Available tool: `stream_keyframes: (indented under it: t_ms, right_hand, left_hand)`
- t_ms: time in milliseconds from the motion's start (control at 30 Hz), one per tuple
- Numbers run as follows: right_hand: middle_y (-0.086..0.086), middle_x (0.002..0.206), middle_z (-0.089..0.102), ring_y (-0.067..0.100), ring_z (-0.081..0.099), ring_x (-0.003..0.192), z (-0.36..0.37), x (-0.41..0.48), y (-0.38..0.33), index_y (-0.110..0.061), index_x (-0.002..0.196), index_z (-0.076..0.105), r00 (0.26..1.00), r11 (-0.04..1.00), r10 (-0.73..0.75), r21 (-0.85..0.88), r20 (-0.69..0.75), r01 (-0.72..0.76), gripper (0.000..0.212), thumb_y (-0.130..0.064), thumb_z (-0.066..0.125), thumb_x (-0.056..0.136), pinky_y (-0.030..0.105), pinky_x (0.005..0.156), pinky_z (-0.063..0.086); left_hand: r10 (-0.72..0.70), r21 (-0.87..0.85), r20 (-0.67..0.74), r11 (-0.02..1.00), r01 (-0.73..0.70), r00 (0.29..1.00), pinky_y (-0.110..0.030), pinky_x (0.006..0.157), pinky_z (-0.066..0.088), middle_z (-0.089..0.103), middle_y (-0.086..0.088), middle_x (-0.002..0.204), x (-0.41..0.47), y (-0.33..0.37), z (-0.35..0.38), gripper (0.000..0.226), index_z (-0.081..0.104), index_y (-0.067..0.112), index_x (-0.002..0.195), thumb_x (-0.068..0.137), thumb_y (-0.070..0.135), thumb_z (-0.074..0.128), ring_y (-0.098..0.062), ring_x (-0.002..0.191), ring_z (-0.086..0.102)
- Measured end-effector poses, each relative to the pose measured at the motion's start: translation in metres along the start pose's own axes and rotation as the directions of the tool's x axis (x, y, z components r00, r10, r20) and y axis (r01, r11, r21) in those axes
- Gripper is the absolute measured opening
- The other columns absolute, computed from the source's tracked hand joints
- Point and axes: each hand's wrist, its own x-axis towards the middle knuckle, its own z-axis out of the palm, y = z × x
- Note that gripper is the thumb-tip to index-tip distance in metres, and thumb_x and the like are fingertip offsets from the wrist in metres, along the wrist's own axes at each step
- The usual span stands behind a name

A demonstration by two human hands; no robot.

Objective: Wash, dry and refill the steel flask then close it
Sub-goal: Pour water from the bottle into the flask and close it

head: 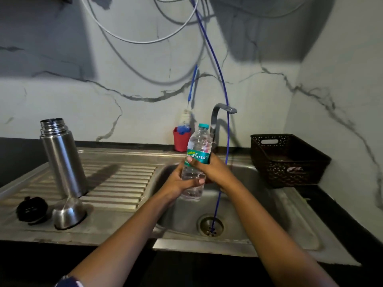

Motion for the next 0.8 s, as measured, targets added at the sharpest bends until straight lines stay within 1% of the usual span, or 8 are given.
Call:
stream_keyframes:
  t_ms: [67,167,233,300,433,567,667,800]
  right_hand:
    - [-0.001,0.115,0.061,0.018,0.061,0.098,-0.013,0.001,-0.006,-0.024,0.123,0.054,0.994,0.992,0.088,-0.100,0.064,-0.081,0.066,-0.071,0.046,0.078,0.037,0.078,0.055]
    - [0.009,0.099,0.059,0.018,0.057,0.080,-0.039,0.010,-0.024,-0.008,0.114,0.059,0.985,0.970,0.075,-0.219,-0.157,-0.109,0.074,-0.070,0.029,0.086,0.033,0.069,0.052]
    - [0.008,0.082,0.062,0.015,0.056,0.067,-0.051,0.020,-0.037,-0.005,0.097,0.064,0.957,0.948,-0.069,-0.316,-0.282,-0.025,0.066,-0.064,0.037,0.088,0.032,0.067,0.047]
    - [0.005,0.069,0.062,0.014,0.056,0.059,-0.056,0.031,-0.050,-0.006,0.081,0.062,0.955,0.895,-0.137,-0.446,-0.264,0.005,0.058,-0.061,0.045,0.088,0.028,0.058,0.041]
    - [-0.001,0.062,0.058,0.012,0.056,0.053,-0.058,0.050,-0.070,-0.011,0.072,0.054,0.983,0.766,-0.054,-0.639,-0.175,-0.072,0.049,-0.059,0.057,0.083,0.022,0.045,0.035]
    - [0.000,0.065,0.053,0.011,0.052,0.056,-0.055,0.057,-0.079,-0.014,0.067,0.045,0.987,0.716,-0.052,-0.694,-0.150,-0.067,0.045,-0.052,0.066,0.079,0.022,0.047,0.037]
    - [0.001,0.066,0.056,0.012,0.055,0.056,-0.051,0.060,-0.081,-0.013,0.071,0.050,0.993,0.709,-0.060,-0.704,-0.098,-0.027,0.036,-0.043,0.067,0.082,0.024,0.046,0.042]
    - [0.009,0.076,0.068,0.018,0.066,0.065,-0.057,0.063,-0.083,-0.005,0.087,0.064,0.999,0.805,-0.023,-0.591,0.042,0.043,0.027,-0.032,0.065,0.088,0.033,0.072,0.057]
  left_hand:
    - [0.007,-0.009,-0.021,1.000,-0.007,1.000,-0.024,0.069,0.055,0.071,-0.003,0.095,0.001,-0.008,-0.003,0.061,0.055,0.018,0.113,0.062,0.001,0.082,-0.013,0.082,0.070]
    - [0.002,0.065,-0.060,0.998,0.002,0.998,-0.022,0.067,0.054,0.069,-0.003,0.097,0.001,-0.013,-0.008,0.057,0.054,0.020,0.111,0.066,-0.002,0.081,-0.014,0.082,0.068]
    - [0.019,0.112,-0.080,0.994,-0.010,0.997,-0.022,0.068,0.054,0.069,-0.002,0.099,0.000,-0.014,-0.010,0.056,0.053,0.023,0.113,0.070,-0.001,0.078,-0.016,0.086,0.068]
    - [0.039,0.175,-0.091,0.984,-0.022,0.995,-0.022,0.071,0.054,0.069,0.001,0.103,0.000,-0.017,-0.012,0.063,0.050,0.029,0.118,0.069,0.003,0.081,-0.014,0.089,0.069]
    - [0.090,0.280,-0.097,0.958,-0.060,0.991,-0.031,0.083,0.056,0.066,0.004,0.111,0.001,-0.023,-0.014,0.074,0.045,0.034,0.124,0.066,0.015,0.086,-0.012,0.096,0.067]
    - [0.127,0.364,-0.132,0.928,-0.071,0.983,-0.030,0.086,0.054,0.064,0.007,0.117,0.003,-0.027,-0.016,0.084,0.041,0.031,0.134,0.064,0.025,0.087,-0.010,0.101,0.064]
    - [0.142,0.374,-0.134,0.924,-0.083,0.981,-0.033,0.089,0.054,0.062,0.006,0.120,0.003,-0.028,-0.017,0.088,0.039,0.029,0.138,0.065,0.028,0.087,-0.011,0.104,0.064]
    - [0.132,0.325,-0.127,0.942,-0.085,0.983,-0.030,0.087,0.054,0.063,0.003,0.119,0.002,-0.027,-0.018,0.087,0.039,0.024,0.139,0.066,0.025,0.086,-0.012,0.102,0.065]
